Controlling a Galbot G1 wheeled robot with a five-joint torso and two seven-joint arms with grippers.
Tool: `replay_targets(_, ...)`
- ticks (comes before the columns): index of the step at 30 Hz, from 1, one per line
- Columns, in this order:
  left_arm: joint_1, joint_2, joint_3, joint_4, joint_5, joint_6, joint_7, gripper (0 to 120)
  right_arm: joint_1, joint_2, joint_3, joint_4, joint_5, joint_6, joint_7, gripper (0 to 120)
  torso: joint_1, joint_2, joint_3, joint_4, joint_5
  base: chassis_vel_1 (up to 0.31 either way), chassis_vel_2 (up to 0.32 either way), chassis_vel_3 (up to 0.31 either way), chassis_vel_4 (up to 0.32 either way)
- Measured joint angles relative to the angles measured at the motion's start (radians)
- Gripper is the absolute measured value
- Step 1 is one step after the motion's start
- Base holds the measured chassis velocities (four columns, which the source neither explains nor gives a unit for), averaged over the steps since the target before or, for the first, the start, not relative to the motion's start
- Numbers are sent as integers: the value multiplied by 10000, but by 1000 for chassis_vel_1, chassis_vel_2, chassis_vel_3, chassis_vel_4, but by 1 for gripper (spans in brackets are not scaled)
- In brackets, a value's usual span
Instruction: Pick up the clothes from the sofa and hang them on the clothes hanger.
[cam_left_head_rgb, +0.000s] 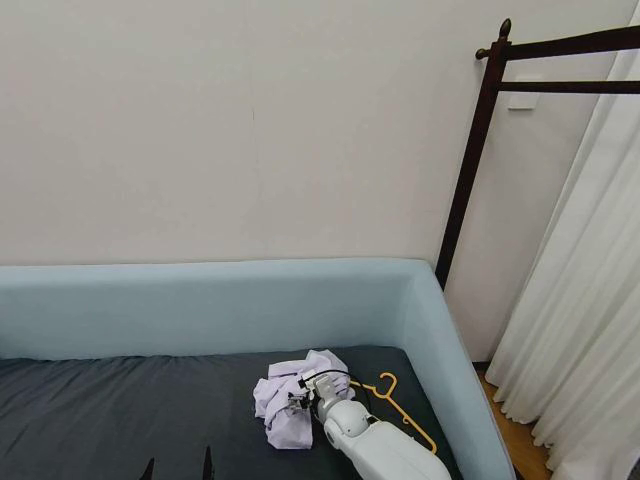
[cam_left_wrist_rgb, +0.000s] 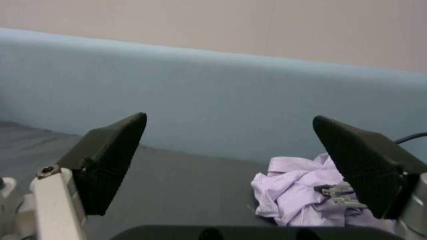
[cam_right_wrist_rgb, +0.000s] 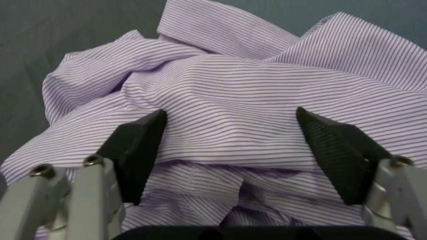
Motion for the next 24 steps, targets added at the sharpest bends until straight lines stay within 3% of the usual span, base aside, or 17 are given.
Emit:
replay_targets(20, 17, -94, 56, 85, -79, -142, -46, 98, 33, -264, -312, 153, 78, -53, 3, 0, 1, 0, 0, 1, 3, 0, 0, 0, 0)
replay_targets(24, -12, -140, 92, 139, -80, -155, -49, 98, -15, -374, -313, 266, 82, -20, 26, 0, 0, 0, 0, 0, 3, 0, 0, 0, 0)
